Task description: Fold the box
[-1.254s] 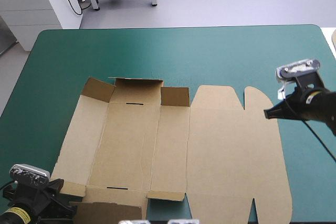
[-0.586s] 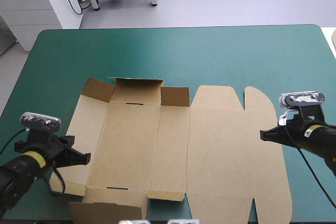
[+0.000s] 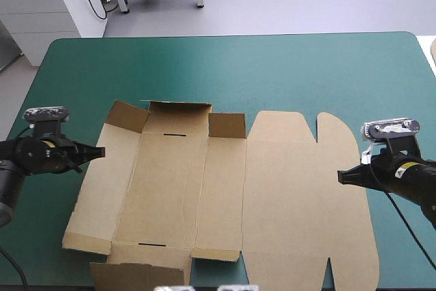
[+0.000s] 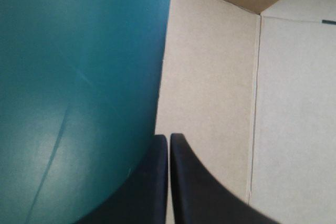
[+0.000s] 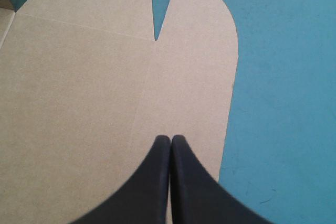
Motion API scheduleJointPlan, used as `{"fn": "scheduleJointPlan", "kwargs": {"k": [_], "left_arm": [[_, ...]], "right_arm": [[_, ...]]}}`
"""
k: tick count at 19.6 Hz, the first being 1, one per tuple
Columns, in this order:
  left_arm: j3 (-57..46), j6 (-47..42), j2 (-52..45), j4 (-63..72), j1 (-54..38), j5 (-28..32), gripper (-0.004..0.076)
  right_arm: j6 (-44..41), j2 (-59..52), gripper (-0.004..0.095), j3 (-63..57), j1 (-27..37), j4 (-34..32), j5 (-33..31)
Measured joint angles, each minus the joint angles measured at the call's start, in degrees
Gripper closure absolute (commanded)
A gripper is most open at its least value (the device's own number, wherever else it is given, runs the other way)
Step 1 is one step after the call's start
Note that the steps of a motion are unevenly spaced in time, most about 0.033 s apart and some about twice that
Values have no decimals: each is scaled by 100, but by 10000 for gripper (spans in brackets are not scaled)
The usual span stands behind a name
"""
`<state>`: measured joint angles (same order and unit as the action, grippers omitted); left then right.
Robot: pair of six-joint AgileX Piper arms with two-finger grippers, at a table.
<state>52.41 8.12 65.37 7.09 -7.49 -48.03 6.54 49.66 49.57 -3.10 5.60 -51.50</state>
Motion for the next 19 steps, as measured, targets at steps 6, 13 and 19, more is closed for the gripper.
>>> {"fn": "scheduleJointPlan", "kwargs": {"k": [6, 13, 19], "left_arm": [[95, 2225, 318, 1999, -2388, -1372, 731], [97, 3060, 1069, 2426, -2775, -2122, 731], [20, 3080, 1082, 2288, -2775, -2116, 484]], "right_arm": [[187, 0, 924, 0, 0, -25, 37], [421, 0, 924, 0, 0, -25, 68], [559, 0, 924, 0, 0, -25, 68]]}}
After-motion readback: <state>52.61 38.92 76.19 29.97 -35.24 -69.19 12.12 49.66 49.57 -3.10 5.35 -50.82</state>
